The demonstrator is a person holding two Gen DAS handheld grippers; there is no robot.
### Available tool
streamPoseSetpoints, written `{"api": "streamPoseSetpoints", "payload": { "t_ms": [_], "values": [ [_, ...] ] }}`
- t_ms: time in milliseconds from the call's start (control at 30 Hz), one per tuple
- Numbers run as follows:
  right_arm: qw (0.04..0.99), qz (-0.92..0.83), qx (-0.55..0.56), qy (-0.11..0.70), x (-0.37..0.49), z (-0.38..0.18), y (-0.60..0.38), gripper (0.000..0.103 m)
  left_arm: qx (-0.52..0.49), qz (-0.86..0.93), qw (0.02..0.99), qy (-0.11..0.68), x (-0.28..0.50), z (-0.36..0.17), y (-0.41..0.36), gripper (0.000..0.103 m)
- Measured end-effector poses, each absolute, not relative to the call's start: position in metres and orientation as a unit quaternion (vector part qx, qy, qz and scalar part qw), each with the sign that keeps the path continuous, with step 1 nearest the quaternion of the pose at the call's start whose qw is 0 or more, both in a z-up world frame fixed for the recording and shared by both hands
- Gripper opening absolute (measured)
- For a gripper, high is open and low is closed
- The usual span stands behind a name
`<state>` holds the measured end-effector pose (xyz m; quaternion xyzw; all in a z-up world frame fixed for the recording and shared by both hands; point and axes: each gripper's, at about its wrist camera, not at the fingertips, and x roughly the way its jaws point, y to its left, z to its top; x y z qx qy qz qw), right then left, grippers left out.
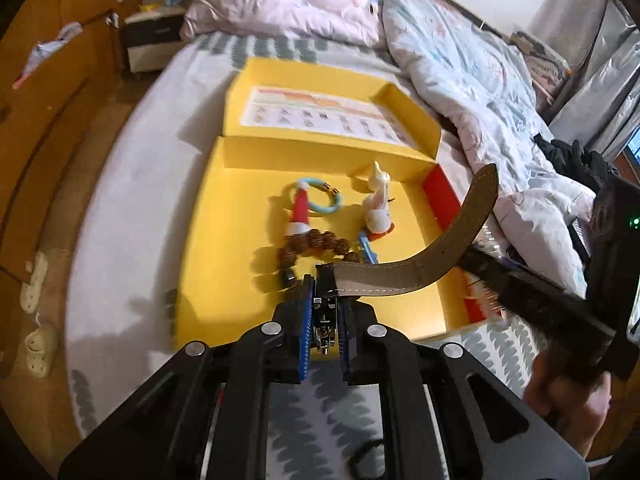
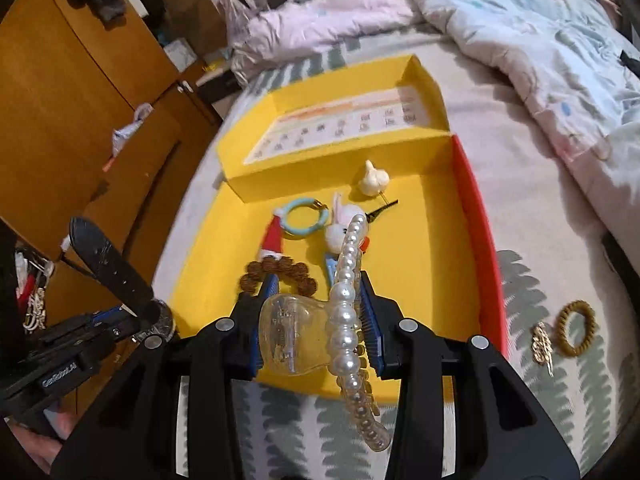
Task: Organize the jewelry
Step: 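Carry the watch and pearl claw clip over the yellow box with both tools, then open both grippers to release the watch and claw clip in the box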
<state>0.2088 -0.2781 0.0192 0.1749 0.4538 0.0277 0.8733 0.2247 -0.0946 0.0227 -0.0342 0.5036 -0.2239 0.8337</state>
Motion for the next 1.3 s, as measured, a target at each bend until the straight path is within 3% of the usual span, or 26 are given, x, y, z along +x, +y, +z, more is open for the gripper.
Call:
{"api": "streamPoseSetpoints", "payload": {
  "t_ms": [233,800,833,867,967,1300],
  "values": [
    [0.851,0.015,0.175,0.496,0.236,-0.020,-0.284,0.040,-0.044,-0.238,0.802,0.546,0.252,-0.011,-0.121,0.011],
    [0.844,-0.008,0.152,0.514,0.252,-0.049,-0.284,0.043,-0.060,-0.232,0.786,0.569,0.278,-0.041,-0.115,0.013],
    [0.846,-0.006,0.151,0.511,0.251,-0.047,-0.283,0.043,-0.059,-0.231,0.790,0.565,0.276,-0.038,-0.113,0.017],
    [0.848,-0.003,0.149,0.508,0.251,-0.044,-0.282,0.044,-0.060,-0.232,0.793,0.560,0.276,-0.035,-0.110,0.032],
    [0.858,-0.003,0.143,0.493,0.246,-0.032,-0.282,0.046,-0.068,-0.229,0.814,0.530,0.271,-0.018,-0.099,0.060],
    [0.893,-0.027,0.115,0.435,0.206,0.014,-0.299,0.074,-0.045,-0.209,0.850,0.482,0.228,0.011,-0.061,0.072]
  ]
}}
